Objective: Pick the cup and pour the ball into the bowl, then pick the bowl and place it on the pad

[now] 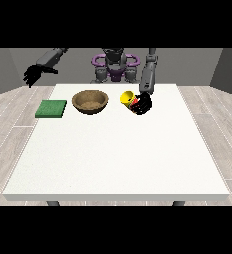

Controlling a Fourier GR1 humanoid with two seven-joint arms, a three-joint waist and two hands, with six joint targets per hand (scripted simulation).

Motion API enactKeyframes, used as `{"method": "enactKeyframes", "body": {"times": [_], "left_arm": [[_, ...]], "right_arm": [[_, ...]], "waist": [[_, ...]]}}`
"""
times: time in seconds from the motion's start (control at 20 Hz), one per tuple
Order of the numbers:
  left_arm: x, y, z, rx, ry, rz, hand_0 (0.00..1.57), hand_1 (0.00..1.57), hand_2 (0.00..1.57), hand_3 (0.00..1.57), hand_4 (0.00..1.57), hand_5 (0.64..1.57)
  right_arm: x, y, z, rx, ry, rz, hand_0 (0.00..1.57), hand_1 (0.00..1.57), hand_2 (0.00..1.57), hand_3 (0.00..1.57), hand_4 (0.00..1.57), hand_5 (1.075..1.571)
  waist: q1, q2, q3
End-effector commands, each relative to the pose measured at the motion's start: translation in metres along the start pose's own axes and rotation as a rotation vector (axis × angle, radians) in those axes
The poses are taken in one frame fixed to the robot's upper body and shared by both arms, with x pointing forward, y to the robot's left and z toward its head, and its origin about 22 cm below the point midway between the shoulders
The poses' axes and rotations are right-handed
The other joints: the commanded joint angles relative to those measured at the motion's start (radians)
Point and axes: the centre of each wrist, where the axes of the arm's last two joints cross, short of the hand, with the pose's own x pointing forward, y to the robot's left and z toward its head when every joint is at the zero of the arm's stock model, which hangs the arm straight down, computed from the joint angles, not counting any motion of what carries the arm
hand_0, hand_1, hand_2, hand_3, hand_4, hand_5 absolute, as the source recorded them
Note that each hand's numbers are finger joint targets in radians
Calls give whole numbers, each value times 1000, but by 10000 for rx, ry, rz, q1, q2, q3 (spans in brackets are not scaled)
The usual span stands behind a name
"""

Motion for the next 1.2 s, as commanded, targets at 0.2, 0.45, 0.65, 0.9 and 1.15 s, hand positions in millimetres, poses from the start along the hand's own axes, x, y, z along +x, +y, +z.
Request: {"method": "enactKeyframes", "body": {"times": [0.2,0.45,0.65,0.9,1.15], "left_arm": [[28,-21,-13,-2126,120,-2007,1388,1388,1571,1571,1023,1536],[61,-67,-6,-2977,-282,-3540,1375,1375,1571,1571,1143,1567],[65,-93,28,-3959,-241,-4692,1346,1346,1571,1571,1048,1569],[101,-99,13,-4228,-816,-4585,1346,1346,1571,1571,1048,1569],[113,-107,11,-4393,-1679,-5843,1080,1080,1571,1571,965,1570]], "right_arm": [[-32,-48,56,-1365,2230,32,0,0,78,0,0,1560],[-48,-45,70,-1979,3070,344,0,0,0,0,0,1560],[-56,-46,90,-1966,3692,332,0,0,0,0,0,1558],[-51,-81,126,-2717,3391,240,0,0,0,0,0,1553],[-61,-61,103,-2473,3196,162,0,0,58,0,0,1551]], "waist": [[1323,-2464,-6],[1934,-3154,-5],[1975,-3826,-21],[2629,-3618,-24],[2375,-3352,-27]]}}
